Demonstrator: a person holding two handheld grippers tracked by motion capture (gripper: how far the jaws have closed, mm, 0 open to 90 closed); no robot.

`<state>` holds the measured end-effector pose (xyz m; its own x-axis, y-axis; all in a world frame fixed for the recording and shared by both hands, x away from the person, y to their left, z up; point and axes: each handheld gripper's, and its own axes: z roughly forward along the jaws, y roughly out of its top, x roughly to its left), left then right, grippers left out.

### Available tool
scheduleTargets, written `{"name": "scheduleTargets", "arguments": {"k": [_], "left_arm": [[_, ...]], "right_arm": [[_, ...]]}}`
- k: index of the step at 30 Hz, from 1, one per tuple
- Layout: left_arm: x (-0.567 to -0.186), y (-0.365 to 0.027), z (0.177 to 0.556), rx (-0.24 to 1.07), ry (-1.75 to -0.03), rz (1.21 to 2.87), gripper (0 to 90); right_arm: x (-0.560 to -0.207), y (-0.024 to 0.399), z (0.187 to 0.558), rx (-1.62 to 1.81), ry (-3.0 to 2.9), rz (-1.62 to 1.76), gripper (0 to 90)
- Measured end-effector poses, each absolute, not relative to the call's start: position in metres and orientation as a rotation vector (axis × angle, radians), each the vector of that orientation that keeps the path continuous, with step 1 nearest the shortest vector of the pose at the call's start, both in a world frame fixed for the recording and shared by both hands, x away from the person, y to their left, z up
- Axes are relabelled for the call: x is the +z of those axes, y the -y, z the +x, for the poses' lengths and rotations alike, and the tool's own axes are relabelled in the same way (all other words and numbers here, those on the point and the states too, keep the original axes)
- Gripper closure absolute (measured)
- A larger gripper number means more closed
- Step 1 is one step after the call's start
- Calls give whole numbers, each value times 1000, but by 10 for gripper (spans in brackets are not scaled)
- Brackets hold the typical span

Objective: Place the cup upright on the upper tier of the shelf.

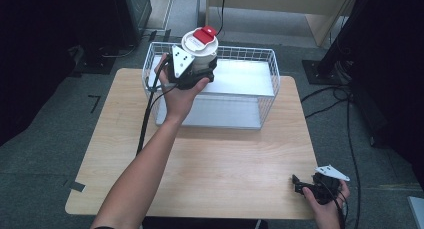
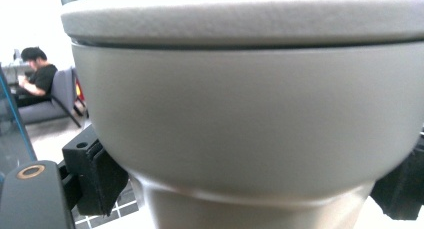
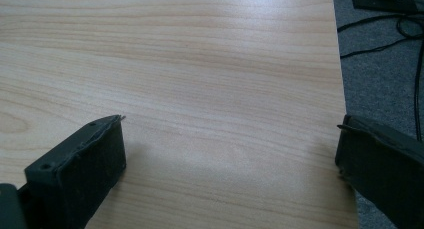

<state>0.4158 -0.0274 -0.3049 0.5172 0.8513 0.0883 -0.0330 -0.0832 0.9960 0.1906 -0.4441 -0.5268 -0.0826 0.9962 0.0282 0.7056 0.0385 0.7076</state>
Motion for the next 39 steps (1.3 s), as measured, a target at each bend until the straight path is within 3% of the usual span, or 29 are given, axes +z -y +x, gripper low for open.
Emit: {"name": "scheduleTargets", "arguments": {"k": [9, 29, 34, 39], "left_arm": [[-311, 32, 445, 880, -806, 1536, 93], [-315, 28, 447, 850, -845, 1507, 88], [-314, 28, 446, 843, -838, 1509, 0], [-313, 27, 443, 835, -840, 1509, 0]], "right_arm": [[-527, 444, 190, 794, -1844, 1711, 0], [-527, 444, 190, 794, -1844, 1712, 0], [-527, 444, 190, 794, -1844, 1711, 0], [-527, 444, 190, 794, -1844, 1711, 0]]}}
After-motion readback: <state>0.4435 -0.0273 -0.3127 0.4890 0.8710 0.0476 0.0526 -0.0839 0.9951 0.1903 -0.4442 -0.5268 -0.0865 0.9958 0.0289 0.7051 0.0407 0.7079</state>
